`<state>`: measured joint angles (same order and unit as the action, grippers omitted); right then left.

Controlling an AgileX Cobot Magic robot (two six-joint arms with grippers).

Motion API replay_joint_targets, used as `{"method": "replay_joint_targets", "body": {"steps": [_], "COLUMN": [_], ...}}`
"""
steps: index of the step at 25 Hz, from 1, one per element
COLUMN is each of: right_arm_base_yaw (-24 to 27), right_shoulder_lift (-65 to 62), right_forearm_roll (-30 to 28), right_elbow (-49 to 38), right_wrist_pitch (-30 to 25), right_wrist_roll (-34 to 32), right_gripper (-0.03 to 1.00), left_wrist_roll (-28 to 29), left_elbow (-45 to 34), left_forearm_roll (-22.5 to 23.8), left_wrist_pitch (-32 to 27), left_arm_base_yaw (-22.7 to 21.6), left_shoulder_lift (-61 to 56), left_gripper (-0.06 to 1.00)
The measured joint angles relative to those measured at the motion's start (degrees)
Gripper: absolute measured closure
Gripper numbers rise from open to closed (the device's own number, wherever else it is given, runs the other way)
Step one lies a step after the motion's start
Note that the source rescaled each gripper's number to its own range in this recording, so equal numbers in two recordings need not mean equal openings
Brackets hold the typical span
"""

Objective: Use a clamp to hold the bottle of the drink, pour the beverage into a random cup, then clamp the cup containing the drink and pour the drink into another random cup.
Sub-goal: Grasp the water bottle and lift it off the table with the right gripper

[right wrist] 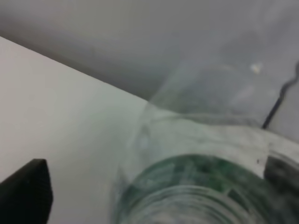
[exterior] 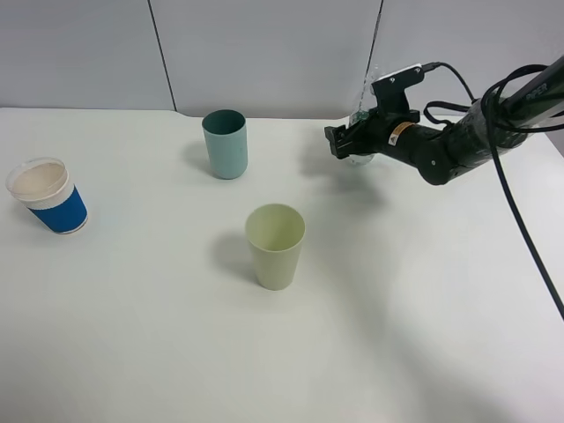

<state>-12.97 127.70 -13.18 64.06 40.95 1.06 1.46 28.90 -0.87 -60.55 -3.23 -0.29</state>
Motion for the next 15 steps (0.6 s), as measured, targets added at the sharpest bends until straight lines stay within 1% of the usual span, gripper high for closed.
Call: {"method": "replay_joint_targets", "body": {"steps": [2,3,6,12,15], "right_arm_base_yaw": [0.0,0.0,0.0,-0.05,-0.46], "right_shoulder_lift": [0.0,0.0,0.0,-0.17,-1.11], "right_forearm_roll": [0.0,-0.07,-0.85,-2.02,-2.13], "right_elbow": [0.0,0.0,0.1,0.22,0.22], "right_wrist_pitch": [-1.08,-1.32,-1.98,-2.7,-4.95], "right_wrist_roll": [-3.18,-5.06,-7.01,-7.51,-7.53], "right_gripper": [0.76,0.97,0.97,0.97,0.97], "left_wrist_roll": [0.0,0.0,0.0,0.0,0.0], "left_elbow": [0.0,0.0,0.0,0.0,0.0], "left_forearm_roll": [0.0,0.0,0.0,0.0,0.0], "left_wrist_pitch": [0.0,0.0,0.0,0.0,0.0], "left_arm_base_yaw": [0.0,0.0,0.0,0.0,0.0], "left_shoulder_lift": [0.0,0.0,0.0,0.0,0.0], "left_gripper": [-0.06,-0.06,-0.06,-0.06,-0.06]}}
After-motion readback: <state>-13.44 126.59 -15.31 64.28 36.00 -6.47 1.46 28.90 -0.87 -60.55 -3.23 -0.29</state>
